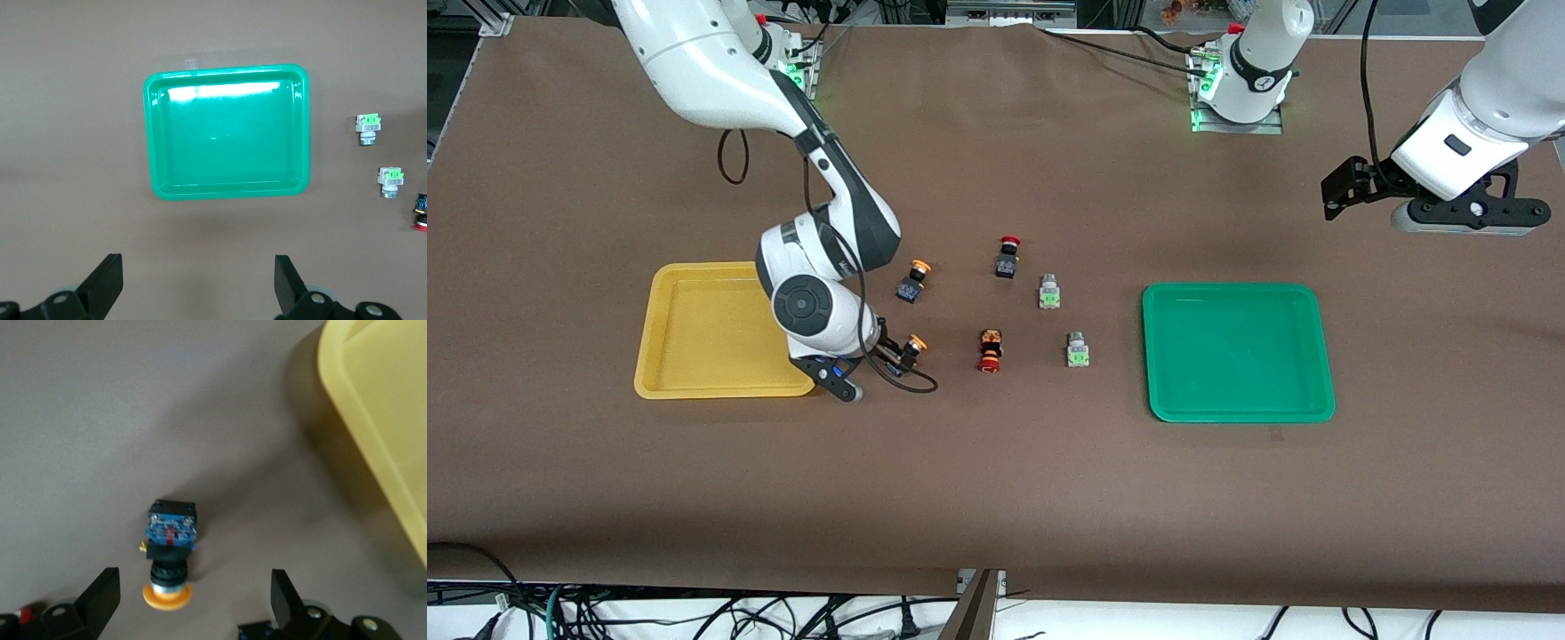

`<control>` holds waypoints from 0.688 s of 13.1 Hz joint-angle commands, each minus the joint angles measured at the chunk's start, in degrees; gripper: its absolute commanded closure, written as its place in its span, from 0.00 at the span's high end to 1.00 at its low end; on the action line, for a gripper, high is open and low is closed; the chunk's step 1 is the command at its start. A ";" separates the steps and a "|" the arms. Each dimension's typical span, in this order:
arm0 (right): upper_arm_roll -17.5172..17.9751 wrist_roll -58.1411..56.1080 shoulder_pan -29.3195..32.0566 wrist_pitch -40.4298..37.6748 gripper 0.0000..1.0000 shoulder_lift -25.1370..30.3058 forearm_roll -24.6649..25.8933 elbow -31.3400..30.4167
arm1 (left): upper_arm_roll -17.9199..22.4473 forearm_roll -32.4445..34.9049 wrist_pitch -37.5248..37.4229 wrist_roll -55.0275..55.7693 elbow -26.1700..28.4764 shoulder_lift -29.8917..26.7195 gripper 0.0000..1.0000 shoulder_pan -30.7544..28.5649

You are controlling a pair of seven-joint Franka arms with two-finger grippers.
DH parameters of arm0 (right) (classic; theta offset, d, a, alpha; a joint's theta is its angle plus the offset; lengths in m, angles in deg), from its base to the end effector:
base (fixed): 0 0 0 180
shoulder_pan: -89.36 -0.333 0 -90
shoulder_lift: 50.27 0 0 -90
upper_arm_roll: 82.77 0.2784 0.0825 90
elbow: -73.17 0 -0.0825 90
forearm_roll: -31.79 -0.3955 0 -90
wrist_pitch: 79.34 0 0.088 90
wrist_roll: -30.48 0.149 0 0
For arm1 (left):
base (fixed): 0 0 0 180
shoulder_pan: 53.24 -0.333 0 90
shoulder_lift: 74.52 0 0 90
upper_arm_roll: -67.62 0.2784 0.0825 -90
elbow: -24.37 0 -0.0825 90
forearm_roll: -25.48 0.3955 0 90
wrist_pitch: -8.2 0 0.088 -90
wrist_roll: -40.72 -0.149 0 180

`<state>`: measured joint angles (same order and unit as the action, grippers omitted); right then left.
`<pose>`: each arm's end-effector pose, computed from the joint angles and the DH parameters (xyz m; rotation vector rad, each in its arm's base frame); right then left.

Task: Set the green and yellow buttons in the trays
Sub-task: 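Grasp the black orange-based button with the right gripper and lift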

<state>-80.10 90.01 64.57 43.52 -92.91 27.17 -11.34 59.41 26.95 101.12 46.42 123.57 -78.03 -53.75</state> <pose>0.6118 0.3218 0.1545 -2.9687 0.9463 0.1895 0.5432 -0.0711 0.5055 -3.1005 0.0564 0.0692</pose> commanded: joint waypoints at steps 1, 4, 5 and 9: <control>-0.56 4.79 -1.91 4.74 1.00 -3.50 -0.39 2.16 | -0.14 -1.03 -0.90 -1.22 -1.29 0.43 1.00 -0.46; -0.56 6.40 -2.28 5.37 1.00 -4.56 -0.13 2.16 | -0.14 -1.03 -0.90 -1.22 -1.29 0.43 1.00 -0.46; -0.56 6.40 -2.28 5.37 1.00 -5.26 -0.13 2.16 | -0.14 -1.03 -0.90 -1.31 -1.29 0.43 1.00 -0.46; -0.65 5.78 -2.19 5.37 0.51 -6.06 -0.13 2.16 | -0.14 -1.03 -0.99 -1.31 -1.20 0.43 1.00 -0.46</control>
<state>-80.29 95.49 62.72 48.95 -97.90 27.18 -10.79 59.41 26.95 101.12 46.41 123.56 -77.98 -53.75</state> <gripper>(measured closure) 0.044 0.000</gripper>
